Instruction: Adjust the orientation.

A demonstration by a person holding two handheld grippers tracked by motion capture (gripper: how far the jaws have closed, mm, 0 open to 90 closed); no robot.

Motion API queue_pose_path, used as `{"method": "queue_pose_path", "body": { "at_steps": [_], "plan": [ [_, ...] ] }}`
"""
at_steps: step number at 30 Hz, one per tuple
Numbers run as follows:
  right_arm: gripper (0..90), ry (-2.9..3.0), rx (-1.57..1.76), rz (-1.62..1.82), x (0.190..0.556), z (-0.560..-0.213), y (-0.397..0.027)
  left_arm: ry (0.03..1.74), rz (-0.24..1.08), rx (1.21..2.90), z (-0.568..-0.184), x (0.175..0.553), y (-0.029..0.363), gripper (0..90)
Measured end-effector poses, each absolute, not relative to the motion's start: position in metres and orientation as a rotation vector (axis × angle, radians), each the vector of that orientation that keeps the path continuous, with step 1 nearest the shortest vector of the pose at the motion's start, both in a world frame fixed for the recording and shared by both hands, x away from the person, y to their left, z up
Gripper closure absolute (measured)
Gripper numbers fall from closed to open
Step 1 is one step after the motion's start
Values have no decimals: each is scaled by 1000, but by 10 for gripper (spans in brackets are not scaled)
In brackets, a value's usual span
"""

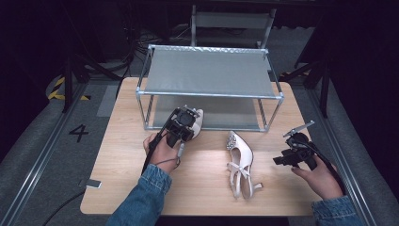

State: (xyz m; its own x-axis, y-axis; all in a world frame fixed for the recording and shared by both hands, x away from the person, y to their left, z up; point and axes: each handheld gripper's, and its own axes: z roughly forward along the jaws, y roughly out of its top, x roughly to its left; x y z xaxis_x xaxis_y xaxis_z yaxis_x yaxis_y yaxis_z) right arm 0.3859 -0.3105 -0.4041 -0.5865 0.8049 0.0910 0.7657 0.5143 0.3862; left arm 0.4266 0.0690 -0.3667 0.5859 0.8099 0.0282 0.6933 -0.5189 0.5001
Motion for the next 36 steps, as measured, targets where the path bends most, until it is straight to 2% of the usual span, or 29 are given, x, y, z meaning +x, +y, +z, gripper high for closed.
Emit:
{"method": "queue_pose_path", "body": {
  "at_steps": [8,22,28,36],
  "plan": [
    [464,2645,1377,598,386,-405,-310,1232,415,2295,-371,447,70,853],
    [460,2669,1354,593,385,-407,-305,1313,348,2186,-393,471,66,852],
    [458,2682,1328,588,384,-407,-300,1333,360,2153,-395,472,63,851],
    [454,2687,1329,582,384,-409,-299,1302,275,2189,-402,480,46,839]
  ]
}}
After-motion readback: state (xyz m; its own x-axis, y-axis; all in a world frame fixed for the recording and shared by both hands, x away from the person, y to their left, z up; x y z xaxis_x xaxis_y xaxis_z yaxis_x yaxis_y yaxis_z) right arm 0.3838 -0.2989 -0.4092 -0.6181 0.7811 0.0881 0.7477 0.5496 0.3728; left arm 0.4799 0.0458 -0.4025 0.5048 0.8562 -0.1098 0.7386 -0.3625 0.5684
